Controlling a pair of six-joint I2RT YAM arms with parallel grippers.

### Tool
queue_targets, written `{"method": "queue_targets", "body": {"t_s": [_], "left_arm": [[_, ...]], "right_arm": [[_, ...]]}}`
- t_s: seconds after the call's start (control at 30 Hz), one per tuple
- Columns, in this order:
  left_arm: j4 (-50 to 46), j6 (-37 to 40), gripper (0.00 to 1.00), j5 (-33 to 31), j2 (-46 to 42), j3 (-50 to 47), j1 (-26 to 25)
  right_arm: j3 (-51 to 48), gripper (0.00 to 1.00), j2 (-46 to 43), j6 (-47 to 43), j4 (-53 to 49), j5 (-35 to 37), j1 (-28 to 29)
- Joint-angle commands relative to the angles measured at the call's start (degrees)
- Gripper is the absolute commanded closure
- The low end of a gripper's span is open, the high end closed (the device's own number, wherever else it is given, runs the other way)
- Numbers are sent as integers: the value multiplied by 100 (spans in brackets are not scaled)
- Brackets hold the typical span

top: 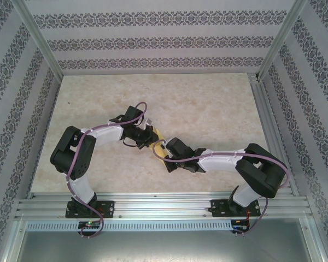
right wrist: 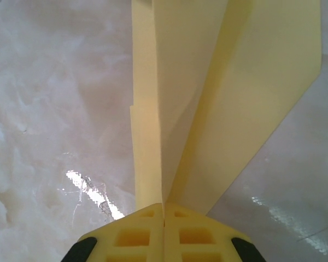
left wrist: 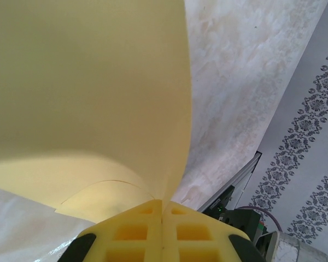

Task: Fold a paper plane with a square sheet of paper (pick it up from the middle)
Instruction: Fold the wing for the fifth time at the center of the table.

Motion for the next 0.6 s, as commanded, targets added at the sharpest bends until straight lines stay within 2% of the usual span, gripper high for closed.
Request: {"method": "queue_targets", "body": {"t_s": [0.0, 0.13, 0.17, 0.23, 0.4, 0.57], "left_arm": [[186, 163, 100, 93, -112, -99, 93], [306, 226, 100, 67, -107, -191, 104], [351, 266, 100, 102, -68, -200, 105], [392, 353, 100, 93, -10, -240, 107], [431, 489, 100, 116, 196, -192, 129], [103, 889, 100, -13, 330, -29, 177]], "right_arm": [[80, 100, -42, -126, -158, 451, 64], [107, 99, -97, -103, -231, 456, 73], [68, 87, -149, -73, -161, 391, 73], [46, 84, -261, -17, -123, 295, 60], [-102, 71, -752, 356, 131, -612, -150], [-515, 70, -1059, 1510, 835, -1623, -907]]}}
